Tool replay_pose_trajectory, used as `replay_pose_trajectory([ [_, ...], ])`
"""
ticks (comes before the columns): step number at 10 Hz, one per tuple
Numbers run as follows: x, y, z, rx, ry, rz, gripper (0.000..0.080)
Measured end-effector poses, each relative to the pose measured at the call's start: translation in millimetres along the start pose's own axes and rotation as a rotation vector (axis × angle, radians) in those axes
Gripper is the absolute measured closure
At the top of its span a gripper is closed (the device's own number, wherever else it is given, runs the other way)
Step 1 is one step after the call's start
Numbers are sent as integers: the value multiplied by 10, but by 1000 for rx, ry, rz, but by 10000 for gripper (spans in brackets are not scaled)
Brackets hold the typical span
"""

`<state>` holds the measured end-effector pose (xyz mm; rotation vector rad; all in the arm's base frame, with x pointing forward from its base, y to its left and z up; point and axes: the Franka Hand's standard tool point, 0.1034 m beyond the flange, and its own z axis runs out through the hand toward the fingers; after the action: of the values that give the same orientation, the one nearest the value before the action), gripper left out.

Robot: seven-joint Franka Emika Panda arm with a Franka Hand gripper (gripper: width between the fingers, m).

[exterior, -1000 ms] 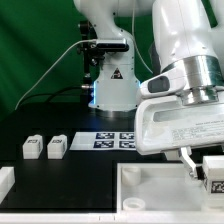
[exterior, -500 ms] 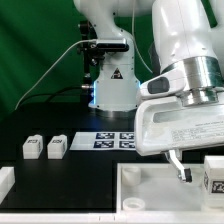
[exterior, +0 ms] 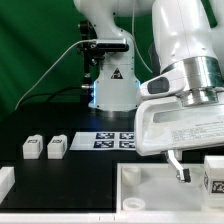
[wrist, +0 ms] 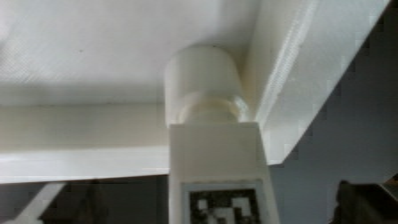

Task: Assemble one leg

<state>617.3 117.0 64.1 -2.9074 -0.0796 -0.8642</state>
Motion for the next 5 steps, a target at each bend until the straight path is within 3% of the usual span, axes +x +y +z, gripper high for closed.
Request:
replay_pose_trajectory([
  [2,0,-1,-4,1,-6,4,150],
  [5,176,-66,-212,25,-54,19,150],
])
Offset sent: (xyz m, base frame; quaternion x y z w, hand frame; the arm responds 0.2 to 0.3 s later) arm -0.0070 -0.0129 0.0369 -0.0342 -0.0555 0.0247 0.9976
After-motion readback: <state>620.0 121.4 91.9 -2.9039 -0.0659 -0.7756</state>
